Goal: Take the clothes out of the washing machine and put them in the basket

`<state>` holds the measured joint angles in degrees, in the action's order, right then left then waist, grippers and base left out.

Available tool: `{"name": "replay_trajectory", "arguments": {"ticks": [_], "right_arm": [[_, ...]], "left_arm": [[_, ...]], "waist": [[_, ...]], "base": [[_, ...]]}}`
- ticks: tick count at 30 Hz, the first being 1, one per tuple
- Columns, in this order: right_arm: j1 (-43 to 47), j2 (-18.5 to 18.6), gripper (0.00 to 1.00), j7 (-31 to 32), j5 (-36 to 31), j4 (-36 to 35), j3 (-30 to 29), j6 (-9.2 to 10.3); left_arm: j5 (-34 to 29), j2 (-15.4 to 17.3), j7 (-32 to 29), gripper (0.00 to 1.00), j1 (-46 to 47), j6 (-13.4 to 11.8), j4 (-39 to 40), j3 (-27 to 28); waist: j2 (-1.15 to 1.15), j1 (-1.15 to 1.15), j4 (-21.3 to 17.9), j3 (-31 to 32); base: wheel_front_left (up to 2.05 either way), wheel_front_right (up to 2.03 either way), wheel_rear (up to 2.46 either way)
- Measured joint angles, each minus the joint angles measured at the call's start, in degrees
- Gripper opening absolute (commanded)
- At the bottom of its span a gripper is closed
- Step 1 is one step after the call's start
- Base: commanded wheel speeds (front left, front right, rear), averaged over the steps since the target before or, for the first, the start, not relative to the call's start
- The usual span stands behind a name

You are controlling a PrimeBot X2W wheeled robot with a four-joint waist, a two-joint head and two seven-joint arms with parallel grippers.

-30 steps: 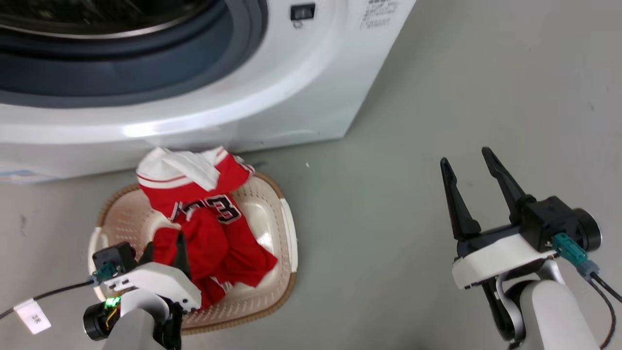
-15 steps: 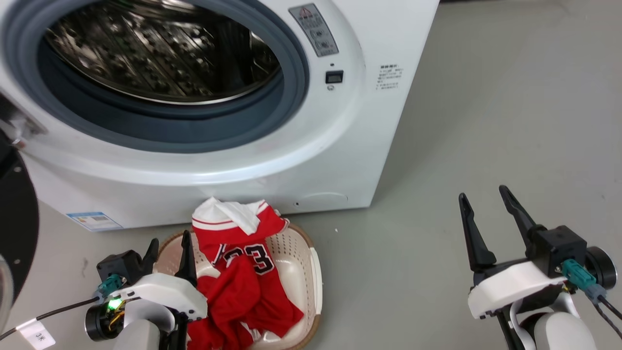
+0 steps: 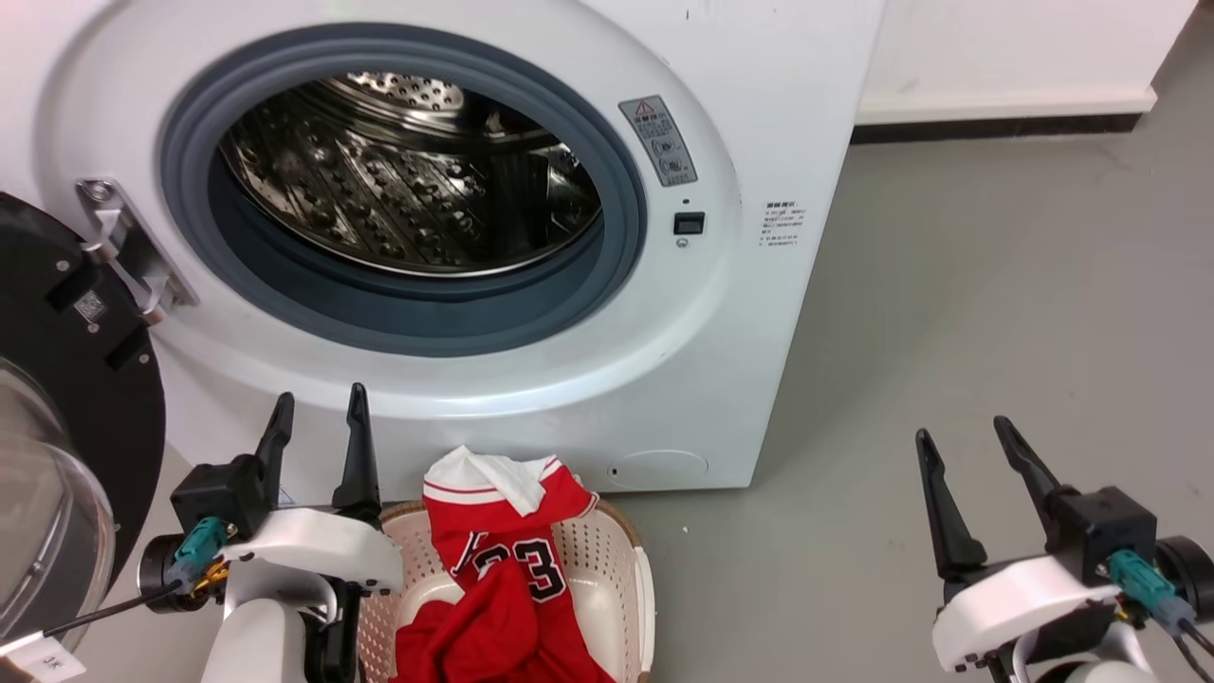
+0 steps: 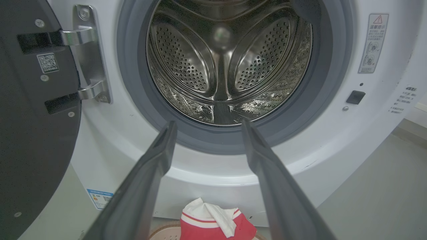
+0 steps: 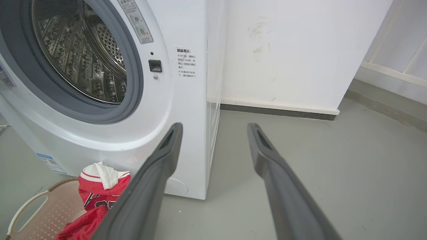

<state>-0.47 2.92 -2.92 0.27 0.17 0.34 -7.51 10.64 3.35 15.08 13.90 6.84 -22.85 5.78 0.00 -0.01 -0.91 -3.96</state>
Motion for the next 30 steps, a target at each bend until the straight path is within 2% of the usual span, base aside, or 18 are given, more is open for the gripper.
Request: {"name": "replay_trajectory", "arguments": {"ticks": [6, 16, 30], "right_arm": [[2.1, 0.0, 1.00, 0.9, -0.3, -0.5, 0.0, 0.00], [4.5, 0.0, 1.00, 1.1, 0.0, -1.4, 0.9, 0.00], [6.1, 0.0, 1.00, 1.5, 0.2, -2.2, 1.0, 0.00]], "left_arm": [[-3.0, 1.1, -0.5, 1.00, -3.2, -0.9, 5.2, -1.7], [-6.0, 2.1, -5.1, 1.00, -11.2, -3.1, 13.6, -3.7], [-5.5, 1.7, -7.4, 1.00, -15.9, -4.3, 16.6, -5.3]], "waist": [[0.00, 0.00, 0.5, 2.7], [0.00, 0.01, 0.5, 5.7], [0.00, 0.01, 0.6, 6.8]], "base": [[0.00, 0.00, 0.00], [0.00, 0.00, 0.00], [0.00, 0.00, 0.00]]}}
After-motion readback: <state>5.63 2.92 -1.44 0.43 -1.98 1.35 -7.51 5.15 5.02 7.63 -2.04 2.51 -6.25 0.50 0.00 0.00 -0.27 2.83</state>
